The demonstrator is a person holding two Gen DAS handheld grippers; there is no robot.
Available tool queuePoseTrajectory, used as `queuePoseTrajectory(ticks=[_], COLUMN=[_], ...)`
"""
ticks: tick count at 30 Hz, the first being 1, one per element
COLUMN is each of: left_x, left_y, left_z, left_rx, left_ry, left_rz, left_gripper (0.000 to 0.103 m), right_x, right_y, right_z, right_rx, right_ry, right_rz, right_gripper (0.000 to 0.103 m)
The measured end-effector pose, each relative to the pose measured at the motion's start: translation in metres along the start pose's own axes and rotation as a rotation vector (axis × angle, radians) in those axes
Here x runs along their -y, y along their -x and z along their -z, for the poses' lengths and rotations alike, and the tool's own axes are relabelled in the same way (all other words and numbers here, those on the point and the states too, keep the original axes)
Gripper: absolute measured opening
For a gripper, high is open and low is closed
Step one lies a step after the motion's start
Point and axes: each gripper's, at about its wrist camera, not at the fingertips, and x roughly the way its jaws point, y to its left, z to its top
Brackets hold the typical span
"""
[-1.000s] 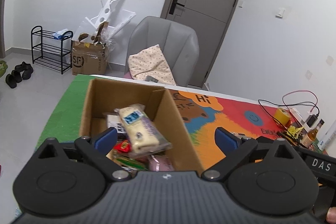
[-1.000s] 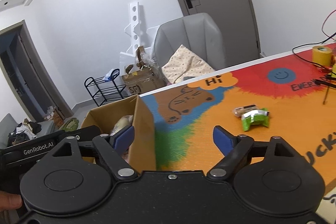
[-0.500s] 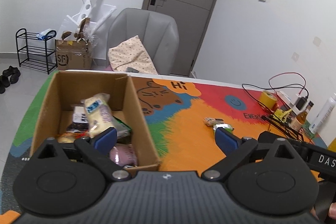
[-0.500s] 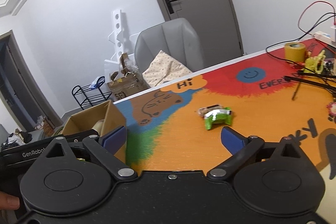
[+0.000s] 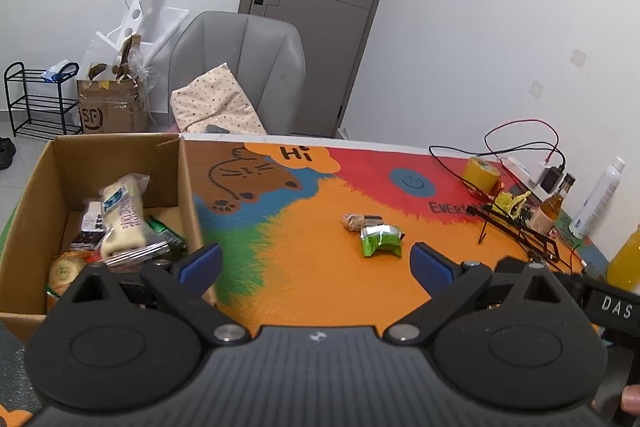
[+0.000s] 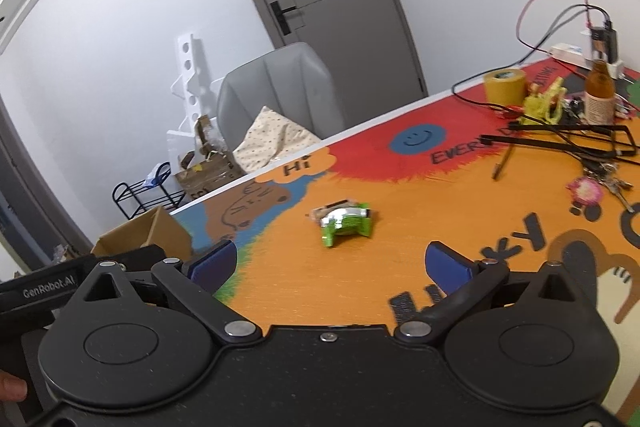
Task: Organize snacks
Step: 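Move both tools back toward the green foil packet and small clear packet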
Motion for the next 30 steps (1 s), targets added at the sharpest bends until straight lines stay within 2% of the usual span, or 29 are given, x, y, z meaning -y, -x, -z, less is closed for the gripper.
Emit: queuePoseTrajectory(ticks=[13,17,22,27,30], left_x=[0.023,0.024,0.027,0.028,0.025], left_y=[-0.026,-0.038,-0.055,-0.075,-0.09], left_z=[-0.001,-0.002,-0.007,-0.009,-0.011], left_rx=[-0.026,-0.04,-0.056,-0.072,-0.09], left_ry=[0.002,0.003,-0.017,-0.018,-0.008], left_rz=[0.023,0.049,0.043,0.039,0.03], left_gripper=[0.1,0.097,0.095,0.088,0.076], right_x=[0.029,0.032,0.033,0.032,0.031], right_y=[-0.014,-0.026,-0.047,-0.071,-0.089], right_z=[-0.001,-0.003,-0.008,-0.011,-0.012], right_rx=[-0.016,-0.038,-0.062,-0.092,-0.117], right_ry=[-0.033,-0.034,-0.032,-0.018,-0.016], right_rz=[0.012,-0.001,-0.018,-0.03,-0.042], right_gripper=[0.102,0.099,0.095,0.091,0.087])
